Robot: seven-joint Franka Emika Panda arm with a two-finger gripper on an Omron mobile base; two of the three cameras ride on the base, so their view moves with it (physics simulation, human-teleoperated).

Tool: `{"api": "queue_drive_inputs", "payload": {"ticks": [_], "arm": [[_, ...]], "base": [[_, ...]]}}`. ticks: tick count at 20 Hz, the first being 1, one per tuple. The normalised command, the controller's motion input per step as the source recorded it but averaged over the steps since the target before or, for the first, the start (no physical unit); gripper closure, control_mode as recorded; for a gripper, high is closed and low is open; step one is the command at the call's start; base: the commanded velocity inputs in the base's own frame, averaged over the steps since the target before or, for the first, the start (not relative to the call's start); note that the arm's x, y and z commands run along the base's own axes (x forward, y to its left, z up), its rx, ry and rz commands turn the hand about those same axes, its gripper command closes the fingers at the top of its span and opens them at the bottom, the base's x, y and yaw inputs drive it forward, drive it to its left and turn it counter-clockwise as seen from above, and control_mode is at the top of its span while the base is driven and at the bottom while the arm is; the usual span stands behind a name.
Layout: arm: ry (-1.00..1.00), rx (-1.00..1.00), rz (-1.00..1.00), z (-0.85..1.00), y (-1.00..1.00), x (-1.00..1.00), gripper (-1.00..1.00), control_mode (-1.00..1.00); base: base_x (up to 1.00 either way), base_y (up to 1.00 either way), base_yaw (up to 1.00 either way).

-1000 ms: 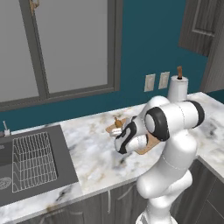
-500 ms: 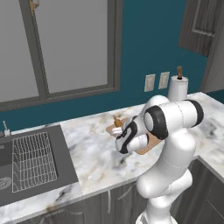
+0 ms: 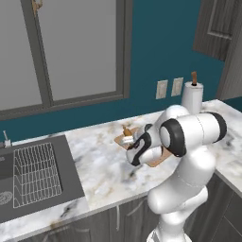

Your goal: Open the cabinet, retrieve the rolling pin, and place it next to the meat on the cutting board to prepare for tenderizing.

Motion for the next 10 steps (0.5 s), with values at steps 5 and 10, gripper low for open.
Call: {"api": "queue_drive_inputs", "payload": {"ticks": [5, 10], "arm": [[-0.01, -0.04, -0.06, 0.38, 0.19, -0.10, -1.00, -1.00], [-0.01, -0.06, -0.06, 0.52, 0.26, -0.17, -1.00, -1.00]], "base": [[0.00, 0.00, 0.00], [0.00, 0.00, 0.00]]}}
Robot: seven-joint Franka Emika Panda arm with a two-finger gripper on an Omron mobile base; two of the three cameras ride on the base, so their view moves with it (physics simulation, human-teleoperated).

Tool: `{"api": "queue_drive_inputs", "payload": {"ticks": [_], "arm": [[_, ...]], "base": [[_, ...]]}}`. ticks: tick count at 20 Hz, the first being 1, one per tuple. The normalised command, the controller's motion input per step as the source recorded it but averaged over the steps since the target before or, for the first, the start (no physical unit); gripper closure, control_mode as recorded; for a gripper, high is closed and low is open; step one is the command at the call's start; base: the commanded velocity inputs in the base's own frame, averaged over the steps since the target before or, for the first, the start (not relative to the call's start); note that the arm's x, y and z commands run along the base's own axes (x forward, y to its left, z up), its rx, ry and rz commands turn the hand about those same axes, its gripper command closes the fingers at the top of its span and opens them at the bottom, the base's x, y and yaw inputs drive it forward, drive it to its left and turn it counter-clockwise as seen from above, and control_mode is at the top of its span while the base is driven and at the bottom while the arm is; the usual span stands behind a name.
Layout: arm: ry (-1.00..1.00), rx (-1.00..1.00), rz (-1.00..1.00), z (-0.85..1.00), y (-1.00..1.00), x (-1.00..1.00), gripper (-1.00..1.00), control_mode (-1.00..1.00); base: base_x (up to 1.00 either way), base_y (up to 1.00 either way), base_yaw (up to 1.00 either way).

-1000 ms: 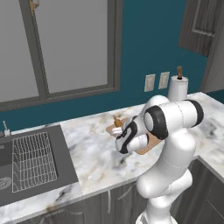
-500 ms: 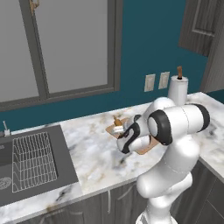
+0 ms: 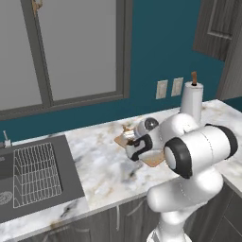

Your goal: Open the cabinet, retrieve the rolling pin, and place it next to the meat on the cutting board to prepare for tenderizing.

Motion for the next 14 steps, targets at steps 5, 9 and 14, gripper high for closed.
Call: {"api": "queue_drive_inputs", "payload": {"ticks": [5, 9, 14], "arm": [[0.00, -0.04, -0.06, 0.54, 0.16, -0.32, -1.00, -1.00], [0.00, -0.02, -0.05, 0.55, 0.01, -0.52, -1.00, -1.00], [0.00, -0.01, -0.06, 0.71, 0.00, -0.38, -1.00, -1.00]], "base": [[0.00, 0.00, 0.00], [0.00, 0.00, 0.00], [0.00, 0.00, 0.00]]}}
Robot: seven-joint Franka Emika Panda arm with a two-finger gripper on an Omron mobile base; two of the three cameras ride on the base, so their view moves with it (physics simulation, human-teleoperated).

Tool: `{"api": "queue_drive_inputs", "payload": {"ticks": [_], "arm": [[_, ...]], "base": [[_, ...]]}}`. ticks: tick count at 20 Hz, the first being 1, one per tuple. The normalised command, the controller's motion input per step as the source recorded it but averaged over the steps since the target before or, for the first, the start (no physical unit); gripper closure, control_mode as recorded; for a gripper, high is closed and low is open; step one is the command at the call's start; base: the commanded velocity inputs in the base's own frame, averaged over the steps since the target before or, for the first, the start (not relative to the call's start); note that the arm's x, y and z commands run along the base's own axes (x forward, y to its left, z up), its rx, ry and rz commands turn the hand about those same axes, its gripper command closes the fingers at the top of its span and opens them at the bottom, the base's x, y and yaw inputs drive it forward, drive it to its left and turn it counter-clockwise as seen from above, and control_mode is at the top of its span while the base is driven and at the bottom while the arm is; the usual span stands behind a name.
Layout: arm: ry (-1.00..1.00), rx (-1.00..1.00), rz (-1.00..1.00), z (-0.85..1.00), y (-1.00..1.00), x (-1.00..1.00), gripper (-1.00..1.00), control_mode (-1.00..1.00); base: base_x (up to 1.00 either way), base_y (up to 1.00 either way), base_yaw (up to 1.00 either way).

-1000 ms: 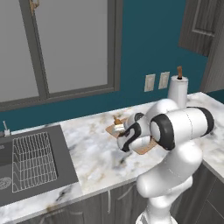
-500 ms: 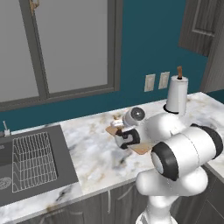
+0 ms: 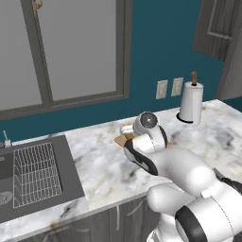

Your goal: Open the cabinet, retrieve the rolling pin, and place it next to the meat on the cutting board to prepare for tenderizing.

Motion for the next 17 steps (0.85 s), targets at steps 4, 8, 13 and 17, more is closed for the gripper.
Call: {"api": "queue_drive_inputs", "payload": {"ticks": [4, 8, 13, 17], "arm": [[0.00, -0.01, -0.07, 0.77, 0.00, -0.25, -1.00, -1.00], [0.00, -0.02, -0.07, 0.67, 0.00, -0.42, -1.00, -1.00], [0.00, 0.00, -0.09, 0.53, 0.00, -0.73, -1.00, -1.00], [0.00, 0.00, -0.10, 0.42, 0.00, -0.84, -1.00, -1.00]], "base": [[0.00, 0.00, 0.00], [0.00, 0.00, 0.00], [0.00, 0.00, 0.00], [0.00, 0.00, 0.00]]}}
